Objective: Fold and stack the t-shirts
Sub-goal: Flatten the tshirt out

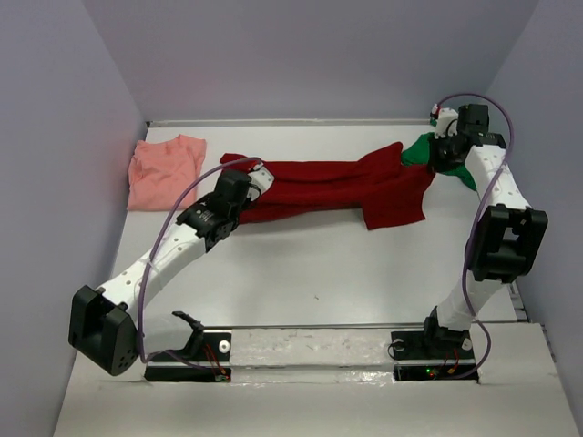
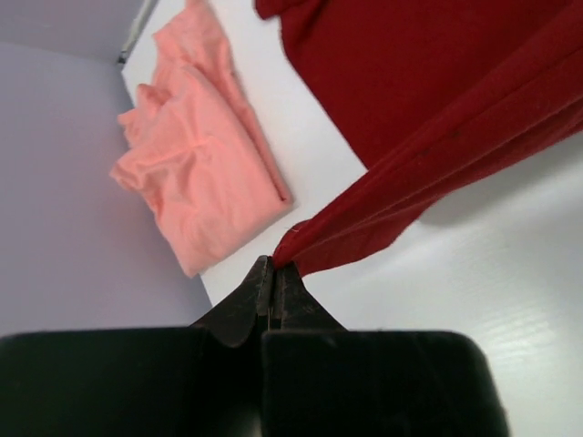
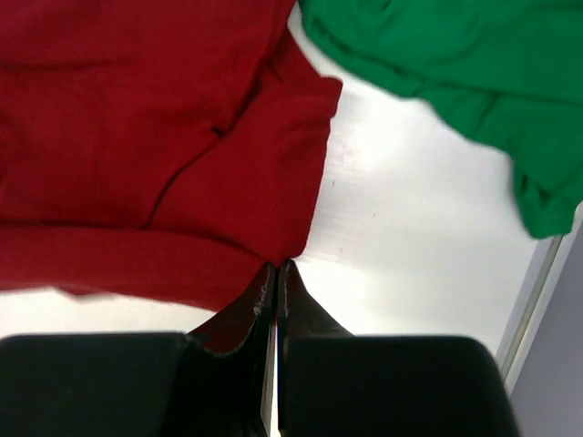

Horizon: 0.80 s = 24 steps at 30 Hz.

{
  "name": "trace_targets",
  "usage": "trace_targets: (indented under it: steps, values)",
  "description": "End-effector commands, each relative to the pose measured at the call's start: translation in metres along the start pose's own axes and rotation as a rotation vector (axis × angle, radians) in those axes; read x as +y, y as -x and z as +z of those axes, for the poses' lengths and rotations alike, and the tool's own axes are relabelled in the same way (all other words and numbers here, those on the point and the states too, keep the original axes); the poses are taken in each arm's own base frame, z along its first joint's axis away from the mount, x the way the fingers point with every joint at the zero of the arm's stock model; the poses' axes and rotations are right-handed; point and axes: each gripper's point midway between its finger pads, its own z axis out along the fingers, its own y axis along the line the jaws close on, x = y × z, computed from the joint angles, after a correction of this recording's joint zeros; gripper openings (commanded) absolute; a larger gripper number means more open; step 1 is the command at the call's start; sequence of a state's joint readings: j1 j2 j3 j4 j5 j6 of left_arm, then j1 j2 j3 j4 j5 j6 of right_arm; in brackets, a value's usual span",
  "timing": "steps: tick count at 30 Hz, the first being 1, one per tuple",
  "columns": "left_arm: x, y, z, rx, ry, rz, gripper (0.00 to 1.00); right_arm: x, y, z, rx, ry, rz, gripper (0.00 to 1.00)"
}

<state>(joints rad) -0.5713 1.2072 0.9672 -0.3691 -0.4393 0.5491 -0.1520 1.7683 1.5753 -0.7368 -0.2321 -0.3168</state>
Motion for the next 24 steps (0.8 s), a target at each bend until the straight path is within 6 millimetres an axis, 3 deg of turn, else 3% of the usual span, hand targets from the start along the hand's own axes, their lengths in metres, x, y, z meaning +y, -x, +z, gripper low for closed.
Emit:
trace_targets:
  steps: [1, 4, 9, 13, 15, 18, 20, 21, 24]
  values:
    - [0.058, 0.013, 0.000, -0.048, 0.230, -0.068, 0.00, -0.010, 0.043, -0.002, -0.095, -0.008, 0.002, 0.00]
    - [0.086, 0.015, 0.005, -0.046, 0.301, -0.121, 0.00, -0.014, 0.063, 0.000, -0.124, -0.003, 0.005, 0.00]
    - [0.113, 0.005, 0.015, 0.002, 0.368, -0.154, 0.00, -0.012, 0.084, -0.007, -0.154, 0.024, -0.006, 0.00]
    - [0.123, 0.010, 0.006, -0.027, 0.372, -0.164, 0.00, -0.006, 0.090, -0.027, -0.193, 0.037, -0.031, 0.00]
    - [0.127, 0.019, -0.007, -0.086, 0.354, -0.178, 0.00, 0.003, 0.092, -0.045, -0.228, 0.052, -0.053, 0.00]
    - [0.123, 0.037, -0.033, -0.211, 0.255, -0.175, 0.00, 0.016, 0.094, -0.077, -0.285, 0.071, -0.077, 0.00]
    - [0.110, 0.035, -0.044, -0.219, 0.164, -0.160, 0.00, 0.024, 0.090, -0.094, -0.305, 0.075, -0.078, 0.00]
    - [0.103, 0.044, -0.054, -0.272, 0.089, -0.163, 0.00, 0.032, 0.084, -0.108, -0.317, 0.087, -0.086, 0.00]
    - [0.068, 0.029, -0.064, -0.250, -0.077, -0.146, 0.00, 0.053, 0.055, -0.129, -0.276, 0.143, -0.097, 0.00]
